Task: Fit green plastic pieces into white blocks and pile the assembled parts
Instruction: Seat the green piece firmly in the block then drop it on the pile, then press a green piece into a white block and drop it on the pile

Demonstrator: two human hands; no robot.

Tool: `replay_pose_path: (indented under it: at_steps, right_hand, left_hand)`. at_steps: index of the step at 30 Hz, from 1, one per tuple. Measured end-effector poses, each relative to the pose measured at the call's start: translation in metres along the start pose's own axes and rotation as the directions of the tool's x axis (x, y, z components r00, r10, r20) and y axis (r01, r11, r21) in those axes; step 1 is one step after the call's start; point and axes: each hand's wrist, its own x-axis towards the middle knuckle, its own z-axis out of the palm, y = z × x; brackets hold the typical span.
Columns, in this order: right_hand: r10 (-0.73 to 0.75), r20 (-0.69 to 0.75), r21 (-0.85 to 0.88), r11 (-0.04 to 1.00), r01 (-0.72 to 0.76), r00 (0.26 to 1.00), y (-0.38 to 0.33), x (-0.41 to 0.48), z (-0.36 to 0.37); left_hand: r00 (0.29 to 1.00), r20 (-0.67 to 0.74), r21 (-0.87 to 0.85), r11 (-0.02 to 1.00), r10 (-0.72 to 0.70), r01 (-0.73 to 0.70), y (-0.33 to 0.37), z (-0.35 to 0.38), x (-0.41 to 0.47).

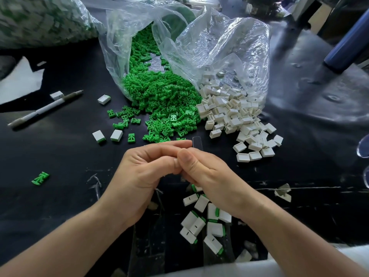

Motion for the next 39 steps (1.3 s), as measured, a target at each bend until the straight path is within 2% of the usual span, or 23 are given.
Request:
replay_pose_path:
  at_steps: [3, 8, 11, 14, 16, 21, 24, 28, 31, 34, 39]
  right_hand:
    - [0.008, -0.005, 0.008, 1.0, -0.008, 1.0, 0.002, 0.001, -0.001]
    - [0.013, -0.02, -0.143, 0.99, -0.016, 1.0, 0.004, 0.004, -0.004]
    - [-0.035, -0.199, -0.255, 0.967, -0.017, 0.979, 0.005, 0.005, -0.015]
    - [-0.132, -0.426, -0.435, 0.897, -0.075, 0.895, 0.016, 0.01, -0.034]
    - [-0.171, -0.493, -0.545, 0.825, -0.15, 0.853, 0.024, 0.014, -0.045]
    - [-0.139, -0.505, -0.679, 0.673, -0.293, 0.852, 0.036, 0.023, -0.054]
    - [-0.133, -0.498, -0.705, 0.637, -0.311, 0.857, 0.039, 0.026, -0.055]
    - [-0.138, -0.484, -0.699, 0.656, -0.286, 0.864, 0.037, 0.025, -0.055]
    - [-0.196, -0.481, -0.589, 0.795, -0.149, 0.855, 0.031, 0.021, -0.051]
    - [-0.198, -0.374, -0.383, 0.923, 0.044, 0.906, 0.021, 0.017, -0.039]
    - [-0.236, -0.19, -0.258, 0.948, 0.184, 0.953, 0.017, 0.012, -0.015]
  left_hand:
    - [1.0, -0.002, 0.025, 1.0, -0.012, 0.012, 0.0, -0.002, 0.0]
    - [1.0, 0.003, -0.013, 1.0, -0.022, 0.022, 0.002, 0.0, 0.0]
    - [0.999, -0.025, 0.025, 0.999, -0.023, 0.024, 0.002, -0.002, 0.001]
    - [0.998, -0.021, 0.095, 0.994, -0.056, 0.058, 0.002, -0.002, 0.0]
    - [0.996, 0.024, 0.146, 0.986, -0.091, 0.086, 0.003, 0.001, -0.003]
    - [0.963, 0.182, 0.241, 0.958, -0.2, 0.153, 0.004, 0.005, -0.008]
    - [0.959, 0.195, 0.241, 0.958, -0.203, 0.154, 0.006, 0.007, -0.009]
    - [0.979, 0.118, 0.286, 0.95, -0.165, 0.125, 0.007, 0.006, -0.008]
    - [0.993, 0.007, 0.325, 0.94, -0.116, 0.107, 0.004, 0.003, -0.006]
    - [0.989, -0.132, 0.312, 0.945, -0.062, 0.101, 0.001, -0.001, 0.0]
    - [0.991, -0.125, 0.272, 0.958, -0.056, 0.089, 0.002, 0.001, 0.001]
